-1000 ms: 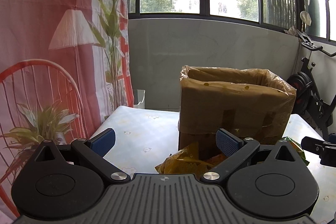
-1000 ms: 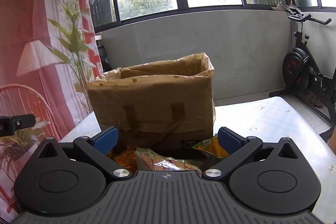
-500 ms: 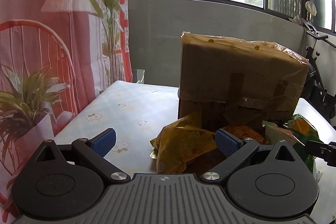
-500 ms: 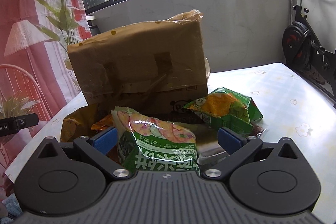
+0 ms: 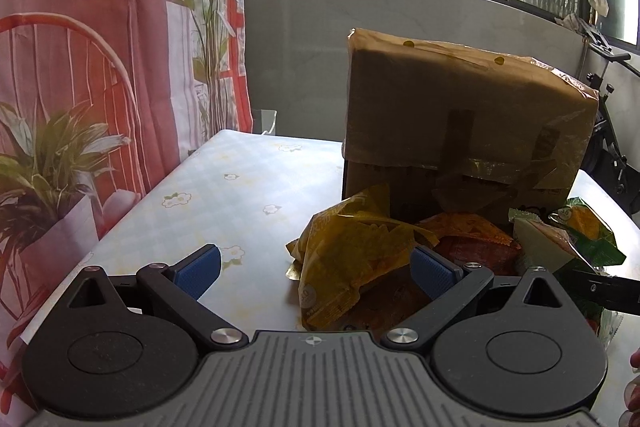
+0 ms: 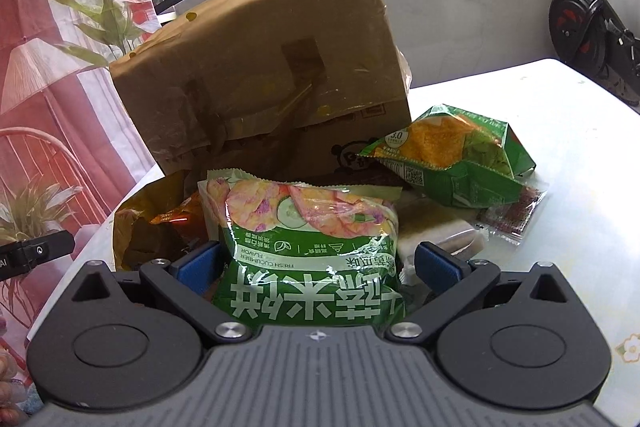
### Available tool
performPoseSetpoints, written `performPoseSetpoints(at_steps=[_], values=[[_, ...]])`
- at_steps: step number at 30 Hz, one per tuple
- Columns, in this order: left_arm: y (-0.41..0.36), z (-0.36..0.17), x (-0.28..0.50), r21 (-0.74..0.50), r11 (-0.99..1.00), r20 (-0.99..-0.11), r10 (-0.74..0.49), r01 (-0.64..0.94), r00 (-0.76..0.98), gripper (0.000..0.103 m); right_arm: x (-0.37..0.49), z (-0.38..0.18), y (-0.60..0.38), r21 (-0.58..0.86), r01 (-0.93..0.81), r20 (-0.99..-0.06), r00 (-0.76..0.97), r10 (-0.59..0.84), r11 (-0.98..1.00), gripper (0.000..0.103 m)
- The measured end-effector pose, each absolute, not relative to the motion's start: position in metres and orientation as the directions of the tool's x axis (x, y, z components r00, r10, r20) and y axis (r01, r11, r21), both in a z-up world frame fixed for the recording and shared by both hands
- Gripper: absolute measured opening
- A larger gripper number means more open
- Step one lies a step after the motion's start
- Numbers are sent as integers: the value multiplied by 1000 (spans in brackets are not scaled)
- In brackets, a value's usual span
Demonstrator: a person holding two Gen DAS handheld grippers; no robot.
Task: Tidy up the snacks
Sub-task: 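Grasp the green rice cracker bag with the right tool while the left tool approaches the yellow chip bag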
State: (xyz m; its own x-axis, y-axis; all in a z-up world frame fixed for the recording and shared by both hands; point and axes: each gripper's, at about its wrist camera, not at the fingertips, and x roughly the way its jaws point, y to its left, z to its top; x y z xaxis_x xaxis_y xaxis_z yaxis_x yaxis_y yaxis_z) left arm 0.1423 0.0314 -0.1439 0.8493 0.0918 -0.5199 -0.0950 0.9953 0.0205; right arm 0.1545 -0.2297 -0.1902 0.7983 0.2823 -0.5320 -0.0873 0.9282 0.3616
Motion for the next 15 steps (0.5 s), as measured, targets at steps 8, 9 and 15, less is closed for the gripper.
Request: performPoseSetpoints(at_steps=[8,9,15], values=[[29,-145,140,22,997,-522,77,-77,849,102,153,-197,-225,358,-105,-545,784,299,928,101],[29,-145,140,22,997,-523,78,-78,849,102,153,-198,-224,355,-105,-550,780,298,929,100],[27,-145,138,21,996,-524,81,-83,848,102,152,-202,-225,366,-110,-544,780,308,924,97]])
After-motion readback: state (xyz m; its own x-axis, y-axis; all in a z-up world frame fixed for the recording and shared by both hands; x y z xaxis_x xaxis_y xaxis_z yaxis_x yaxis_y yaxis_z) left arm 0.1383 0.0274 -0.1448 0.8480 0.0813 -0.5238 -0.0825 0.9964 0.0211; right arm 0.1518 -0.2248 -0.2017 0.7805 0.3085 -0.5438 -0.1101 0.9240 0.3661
